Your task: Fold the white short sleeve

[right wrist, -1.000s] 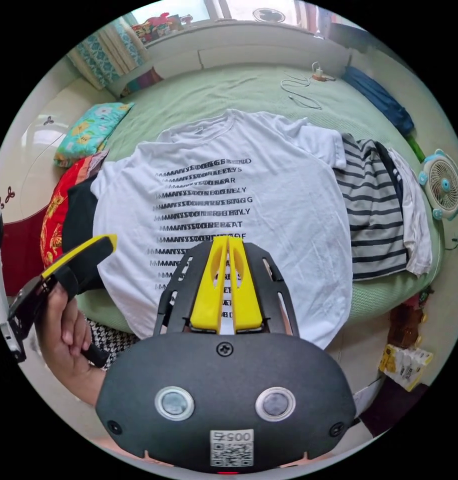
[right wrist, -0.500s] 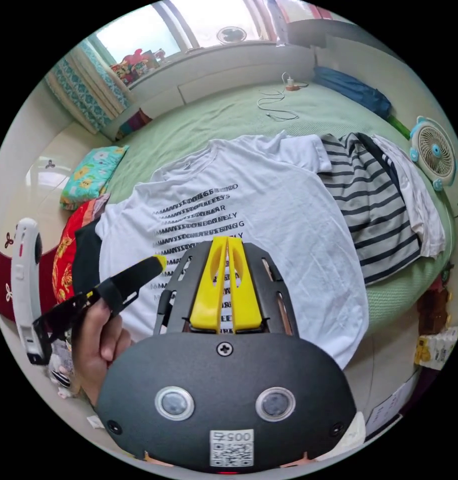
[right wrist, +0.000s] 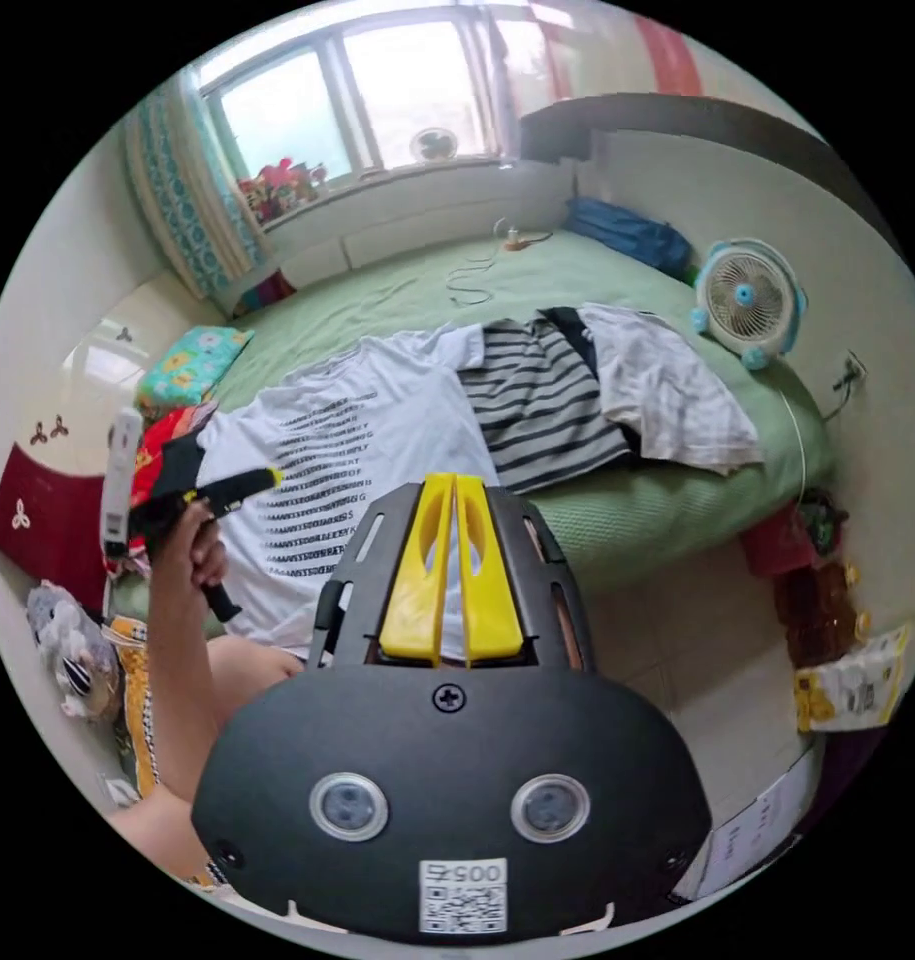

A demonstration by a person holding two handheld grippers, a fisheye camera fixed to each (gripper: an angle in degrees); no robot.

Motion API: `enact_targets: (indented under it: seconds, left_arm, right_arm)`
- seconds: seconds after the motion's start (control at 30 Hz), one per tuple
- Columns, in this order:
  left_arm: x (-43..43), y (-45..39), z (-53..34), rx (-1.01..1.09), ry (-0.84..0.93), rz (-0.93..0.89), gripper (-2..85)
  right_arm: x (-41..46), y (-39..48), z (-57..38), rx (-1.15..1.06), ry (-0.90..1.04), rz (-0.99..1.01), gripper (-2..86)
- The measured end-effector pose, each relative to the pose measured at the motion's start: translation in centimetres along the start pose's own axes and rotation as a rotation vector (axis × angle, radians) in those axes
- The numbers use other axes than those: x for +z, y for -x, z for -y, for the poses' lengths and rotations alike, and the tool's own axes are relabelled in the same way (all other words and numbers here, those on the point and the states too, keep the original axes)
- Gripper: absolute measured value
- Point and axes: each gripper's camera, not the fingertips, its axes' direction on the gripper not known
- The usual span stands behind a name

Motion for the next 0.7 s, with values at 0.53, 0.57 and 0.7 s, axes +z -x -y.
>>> enact_targets:
  seconds: [0.53,0.57,0.7]
  left_arm:
    - [8.1,-7.8,10.0,0.080,-0.112,-0.116,-0.3]
    - [10.4,-7.7,11.4,0.065,-0.087,-0.111,-0.2]
    - [14.4,-5.9,12.6,-0.035,-0.071,-0.114,-0.1]
  right_arm:
    - [2.8,-1.1,9.5,-0.239,-0.253,-0.014,3.3]
    - [5.4,-0.7,11.6,-0.301,-0.191,-0.035,5.3]
    - [14.8,1.1,17.9,-0.440,-0.017,-0.060,10.3]
